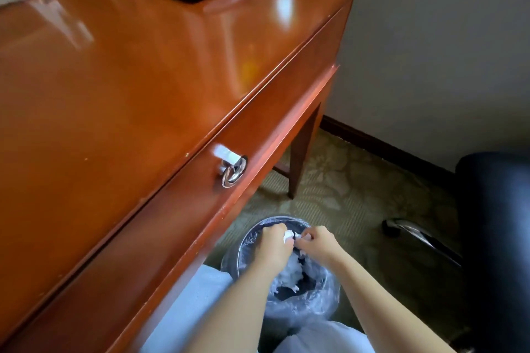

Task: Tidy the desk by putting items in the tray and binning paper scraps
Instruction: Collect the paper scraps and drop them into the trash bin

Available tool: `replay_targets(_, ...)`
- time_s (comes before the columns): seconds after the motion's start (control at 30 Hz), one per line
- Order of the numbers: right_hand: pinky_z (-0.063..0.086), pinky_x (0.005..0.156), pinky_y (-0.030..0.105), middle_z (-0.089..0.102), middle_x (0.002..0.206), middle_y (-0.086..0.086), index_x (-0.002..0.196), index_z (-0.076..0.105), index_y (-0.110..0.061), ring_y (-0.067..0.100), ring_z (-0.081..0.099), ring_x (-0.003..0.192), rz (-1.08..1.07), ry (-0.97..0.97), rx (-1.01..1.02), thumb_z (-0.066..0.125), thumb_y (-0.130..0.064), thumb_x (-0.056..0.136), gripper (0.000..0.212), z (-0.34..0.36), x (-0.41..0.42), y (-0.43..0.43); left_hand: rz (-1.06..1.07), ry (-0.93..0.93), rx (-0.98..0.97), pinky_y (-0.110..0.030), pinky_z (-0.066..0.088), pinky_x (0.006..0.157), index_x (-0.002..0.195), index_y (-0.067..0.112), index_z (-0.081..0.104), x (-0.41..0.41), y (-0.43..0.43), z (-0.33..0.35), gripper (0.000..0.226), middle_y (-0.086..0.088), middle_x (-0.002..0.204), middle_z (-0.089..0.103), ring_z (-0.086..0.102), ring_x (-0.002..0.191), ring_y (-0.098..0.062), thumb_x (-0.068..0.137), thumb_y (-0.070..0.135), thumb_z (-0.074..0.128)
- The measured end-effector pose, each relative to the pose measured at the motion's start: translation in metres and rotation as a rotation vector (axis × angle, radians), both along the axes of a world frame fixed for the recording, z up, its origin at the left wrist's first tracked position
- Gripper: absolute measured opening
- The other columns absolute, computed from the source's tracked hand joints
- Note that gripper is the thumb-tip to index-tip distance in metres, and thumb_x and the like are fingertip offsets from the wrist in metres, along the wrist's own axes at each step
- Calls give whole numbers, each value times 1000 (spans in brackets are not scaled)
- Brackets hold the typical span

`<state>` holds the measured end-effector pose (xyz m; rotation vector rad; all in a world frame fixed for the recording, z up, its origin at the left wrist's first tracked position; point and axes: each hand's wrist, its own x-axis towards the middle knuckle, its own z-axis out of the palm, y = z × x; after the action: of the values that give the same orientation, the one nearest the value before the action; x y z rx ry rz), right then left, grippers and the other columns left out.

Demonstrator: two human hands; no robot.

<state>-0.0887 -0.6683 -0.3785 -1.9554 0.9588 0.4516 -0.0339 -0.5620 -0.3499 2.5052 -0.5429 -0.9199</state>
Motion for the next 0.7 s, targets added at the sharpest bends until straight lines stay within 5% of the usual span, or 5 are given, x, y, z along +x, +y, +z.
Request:
replay_targets(0.17,42,54,20,58,87,4,97,63,-11,14,51,70,-18,78,47,56,-19,86,16,-11,3,1,18,140,-43,-38,44,79,95,8,47,4,-2,-14,17,-18,113,59,55,104,-35,96,24,42)
replay_targets(0.33,60,69,34,50,133,8,139,41,-15,21,55,98,-60,123,158,54,-22,92,50,-6,1,-2,-69,194,34,-39,39,104,140,11,36,5,7,-10,42,-12,145,39,42,128,-29,101,25,33)
replay_targets(0.47,59,71,33,53,131,13,134,47,-11,26,58,106,20,119,95,53,-19,92,43,13,1,-5,-166,153,105,-44,39,105,141,13,35,2,15,7,46,-10,146,38,44,127,-31,100,34,34)
replay_targets(0.6,38,56,28,49,79,15,82,56,2,20,44,61,172,65,-62,47,-12,88,18,46,1,-4,-286,12,67,-41,30,109,141,14,36,-5,24,39,46,-5,148,37,37,133,-27,100,33,35)
replay_targets(0.7,47,73,30,65,95,14,90,65,0,27,60,88,218,15,-144,51,-15,88,21,77,0,-5,-317,-81,27,-41,25,109,141,16,36,-9,32,66,45,-2,148,37,32,135,-25,100,33,35)
